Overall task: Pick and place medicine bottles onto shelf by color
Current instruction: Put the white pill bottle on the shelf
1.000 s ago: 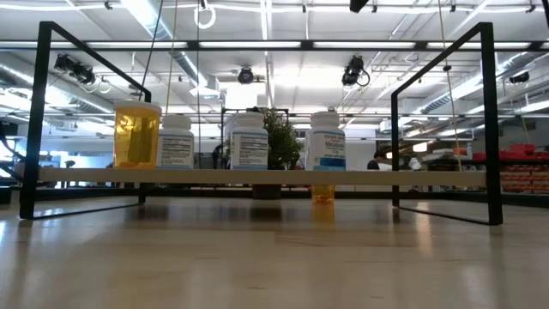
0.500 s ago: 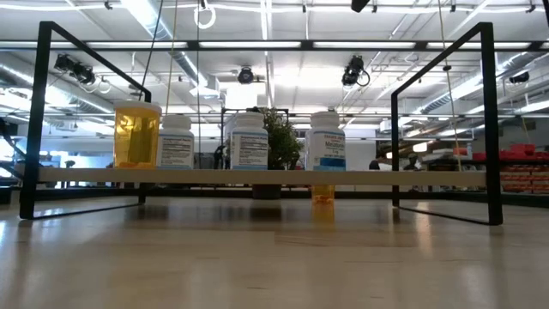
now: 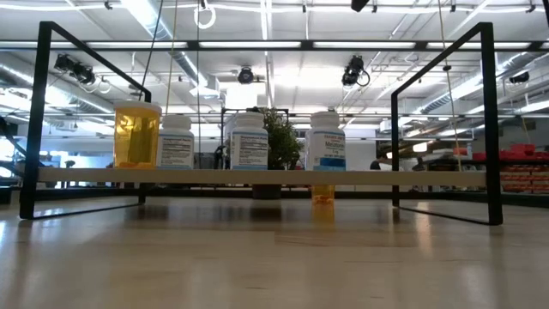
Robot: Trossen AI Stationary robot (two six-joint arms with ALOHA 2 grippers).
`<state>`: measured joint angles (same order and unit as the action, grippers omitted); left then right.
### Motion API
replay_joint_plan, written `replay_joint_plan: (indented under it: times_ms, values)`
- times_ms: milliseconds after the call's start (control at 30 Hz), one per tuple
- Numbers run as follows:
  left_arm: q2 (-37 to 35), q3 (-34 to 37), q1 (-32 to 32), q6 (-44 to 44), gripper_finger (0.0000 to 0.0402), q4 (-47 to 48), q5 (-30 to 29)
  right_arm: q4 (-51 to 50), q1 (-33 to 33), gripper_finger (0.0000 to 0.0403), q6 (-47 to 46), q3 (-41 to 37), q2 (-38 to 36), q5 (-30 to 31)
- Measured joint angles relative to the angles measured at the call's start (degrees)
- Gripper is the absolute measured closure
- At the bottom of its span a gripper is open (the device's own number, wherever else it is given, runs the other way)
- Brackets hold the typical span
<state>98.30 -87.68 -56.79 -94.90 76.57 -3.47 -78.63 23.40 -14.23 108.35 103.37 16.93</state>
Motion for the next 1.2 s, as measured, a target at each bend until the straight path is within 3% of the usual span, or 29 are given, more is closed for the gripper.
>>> replay_joint_plan:
  times_ms: [133,300,567,933,1200]
  values:
    - [0.02,4.18,-1.31,-4.98,0.0139,-0.22,5.22,0.02,0.0,0.0143,-0.97,-0.01,0.0,0.0]
    - [0.02,8.02,-1.64,-6.09,0.0092,-7.04,6.3,0.19,0.04,0.0143,-1.21,-0.01,0.0,0.0]
    - [0.05,14.42,-1.64,-8.49,0.0058,-12.14,10.71,0.18,0.04,0.0143,-2.28,-0.01,0.02,0.0]
    - [0.04,16.96,-1.63,-8.09,0.0056,-18.9,11.7,0.19,0.04,0.0143,-2.28,-0.01,0.02,0.57]
    - [0.04,16.96,-1.6,-7.95,0.01,-16.12,9.83,0.2,0.04,0.0143,-2.28,-0.01,0.02,0.59]
